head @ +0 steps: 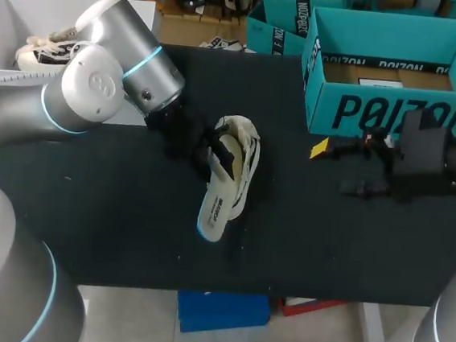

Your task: Take the shoe out of the shoebox, open the shoe tongue, remove and reinsert the insole, then place the shoe into the shoebox

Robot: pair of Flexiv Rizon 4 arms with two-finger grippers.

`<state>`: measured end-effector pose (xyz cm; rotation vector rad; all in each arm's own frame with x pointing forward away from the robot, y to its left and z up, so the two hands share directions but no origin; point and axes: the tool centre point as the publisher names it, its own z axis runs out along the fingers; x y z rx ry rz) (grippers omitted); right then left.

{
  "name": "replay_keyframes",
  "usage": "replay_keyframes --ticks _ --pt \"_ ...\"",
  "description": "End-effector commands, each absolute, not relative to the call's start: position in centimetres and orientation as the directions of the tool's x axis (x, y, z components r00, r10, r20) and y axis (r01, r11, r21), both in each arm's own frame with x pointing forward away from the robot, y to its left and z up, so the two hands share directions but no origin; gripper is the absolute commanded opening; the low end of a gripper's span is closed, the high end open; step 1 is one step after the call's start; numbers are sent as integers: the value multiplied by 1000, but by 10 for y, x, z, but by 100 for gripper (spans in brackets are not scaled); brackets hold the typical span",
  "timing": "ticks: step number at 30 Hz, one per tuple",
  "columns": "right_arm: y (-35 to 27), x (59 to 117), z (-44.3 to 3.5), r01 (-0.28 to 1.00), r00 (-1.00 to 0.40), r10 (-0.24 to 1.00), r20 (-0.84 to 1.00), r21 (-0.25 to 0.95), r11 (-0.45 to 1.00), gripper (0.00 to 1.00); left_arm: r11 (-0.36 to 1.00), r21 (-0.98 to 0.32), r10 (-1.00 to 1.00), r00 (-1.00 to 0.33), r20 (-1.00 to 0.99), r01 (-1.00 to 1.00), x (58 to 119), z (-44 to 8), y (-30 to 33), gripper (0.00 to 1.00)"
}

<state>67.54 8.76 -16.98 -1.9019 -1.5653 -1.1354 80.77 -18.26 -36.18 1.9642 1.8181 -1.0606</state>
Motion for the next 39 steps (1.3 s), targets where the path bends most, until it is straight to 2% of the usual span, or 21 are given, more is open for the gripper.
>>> replay_keyframes --ticks 1,3,5,11,17,28,39 --pt "87 675 -169 947 30 599 800 169 -273 100 -179 -276 755 -48 -654 944 802 -360 -180 40" --pt "87 675 -169 947 30 599 800 169 -273 100 -190 -278 753 -42 -657 942 798 -360 -179 38" --pt "87 675 -169 947 30 599 800 169 -273 100 -193 -277 753 -39 -657 941 797 -360 -178 0" --pt "87 675 -169 947 30 599 800 169 -273 100 -206 -316 735 -67 -675 926 798 -362 -176 0" --pt "87 675 -169 947 30 599 800 169 -273 100 -252 -456 634 -210 -744 854 805 -365 -177 0" --pt "87 675 -169 947 30 599 800 169 -273 100 -354 -498 571 -239 -786 792 790 -345 -183 0" --pt "87 675 -169 947 30 599 800 169 -273 100 -372 -503 581 -227 -782 780 755 -329 -178 0"
